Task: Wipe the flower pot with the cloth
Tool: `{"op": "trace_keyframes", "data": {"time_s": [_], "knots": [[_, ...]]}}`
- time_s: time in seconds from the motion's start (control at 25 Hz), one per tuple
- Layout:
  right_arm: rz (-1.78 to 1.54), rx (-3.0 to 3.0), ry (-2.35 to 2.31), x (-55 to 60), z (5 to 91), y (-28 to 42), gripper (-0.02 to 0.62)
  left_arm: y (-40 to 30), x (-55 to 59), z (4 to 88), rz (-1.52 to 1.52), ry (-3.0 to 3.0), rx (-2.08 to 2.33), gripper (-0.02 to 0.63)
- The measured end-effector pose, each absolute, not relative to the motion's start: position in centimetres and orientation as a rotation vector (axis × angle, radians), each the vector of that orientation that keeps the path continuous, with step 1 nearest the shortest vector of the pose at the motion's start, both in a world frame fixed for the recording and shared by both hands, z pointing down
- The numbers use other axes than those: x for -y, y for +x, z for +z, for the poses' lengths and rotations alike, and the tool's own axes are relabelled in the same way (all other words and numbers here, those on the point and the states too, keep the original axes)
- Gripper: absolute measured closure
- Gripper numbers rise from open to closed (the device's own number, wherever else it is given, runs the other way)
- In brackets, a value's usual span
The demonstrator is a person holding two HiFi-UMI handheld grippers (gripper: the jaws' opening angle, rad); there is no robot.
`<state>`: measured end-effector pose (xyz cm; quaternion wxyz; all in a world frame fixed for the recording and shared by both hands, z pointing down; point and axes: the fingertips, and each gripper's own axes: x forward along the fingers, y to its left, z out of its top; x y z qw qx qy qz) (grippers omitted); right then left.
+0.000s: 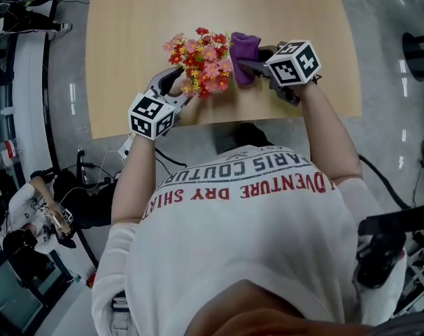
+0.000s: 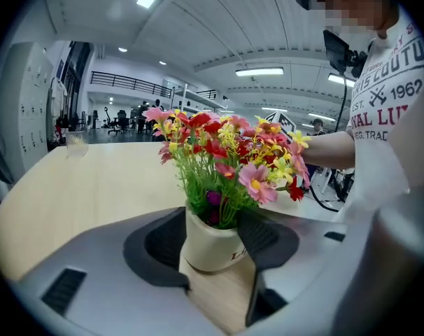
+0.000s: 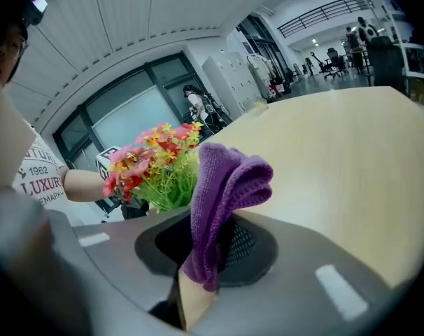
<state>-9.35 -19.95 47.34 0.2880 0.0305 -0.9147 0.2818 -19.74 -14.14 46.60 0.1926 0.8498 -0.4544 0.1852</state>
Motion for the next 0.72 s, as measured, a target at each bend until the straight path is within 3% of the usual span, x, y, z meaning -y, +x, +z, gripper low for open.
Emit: {"op": "trace_keyframes", "data": {"time_s": [0.72], "knots": [[0.849, 2.54, 0.046, 18.7, 44.2, -8.8, 0.529, -15.9, 17.7, 46.8, 0.591, 2.503, 1.157, 0.403]]}}
